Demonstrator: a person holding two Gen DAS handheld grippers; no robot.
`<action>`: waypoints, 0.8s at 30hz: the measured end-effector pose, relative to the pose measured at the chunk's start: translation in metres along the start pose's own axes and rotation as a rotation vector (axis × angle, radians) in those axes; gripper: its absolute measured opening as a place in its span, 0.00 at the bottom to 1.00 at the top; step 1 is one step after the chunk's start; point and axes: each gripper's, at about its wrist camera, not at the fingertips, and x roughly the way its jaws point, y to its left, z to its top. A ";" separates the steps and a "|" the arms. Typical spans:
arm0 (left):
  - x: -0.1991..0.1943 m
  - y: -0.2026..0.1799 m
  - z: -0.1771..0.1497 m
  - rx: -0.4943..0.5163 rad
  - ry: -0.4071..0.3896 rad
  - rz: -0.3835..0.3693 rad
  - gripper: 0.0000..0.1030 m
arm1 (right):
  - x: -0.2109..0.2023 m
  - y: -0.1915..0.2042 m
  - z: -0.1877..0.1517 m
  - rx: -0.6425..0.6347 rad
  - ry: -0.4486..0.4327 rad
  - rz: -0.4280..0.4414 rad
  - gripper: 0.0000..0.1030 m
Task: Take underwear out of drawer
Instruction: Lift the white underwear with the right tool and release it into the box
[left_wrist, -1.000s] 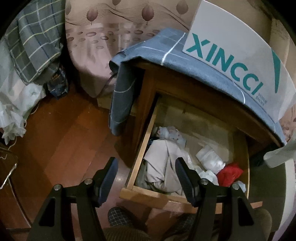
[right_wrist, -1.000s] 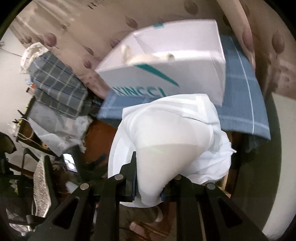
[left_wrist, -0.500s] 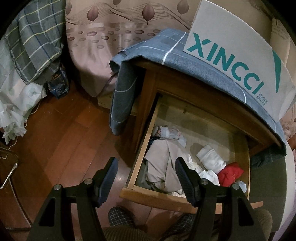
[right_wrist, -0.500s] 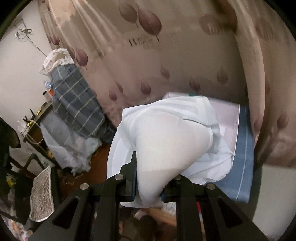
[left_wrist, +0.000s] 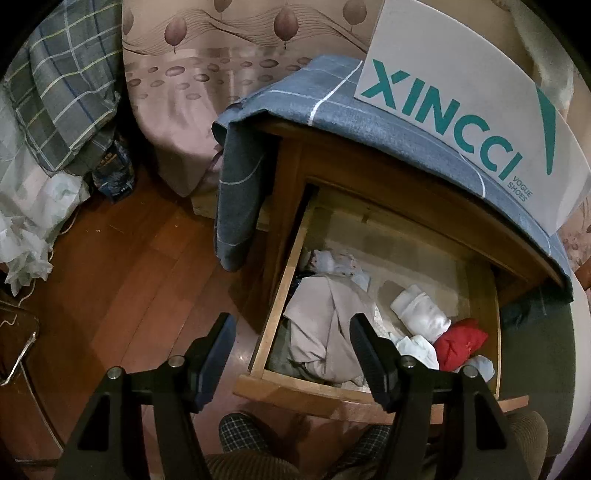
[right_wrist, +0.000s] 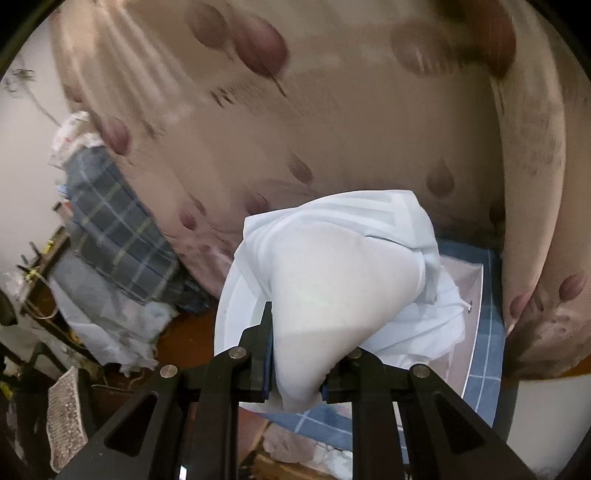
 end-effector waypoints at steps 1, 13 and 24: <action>0.000 0.001 0.000 -0.002 0.002 -0.005 0.64 | 0.012 -0.007 -0.003 0.006 0.022 -0.018 0.16; 0.002 0.002 0.000 -0.015 -0.003 -0.020 0.64 | 0.096 -0.061 -0.037 -0.007 0.233 -0.161 0.18; 0.002 0.000 0.000 -0.006 0.001 -0.009 0.64 | 0.116 -0.078 -0.070 0.043 0.315 -0.186 0.44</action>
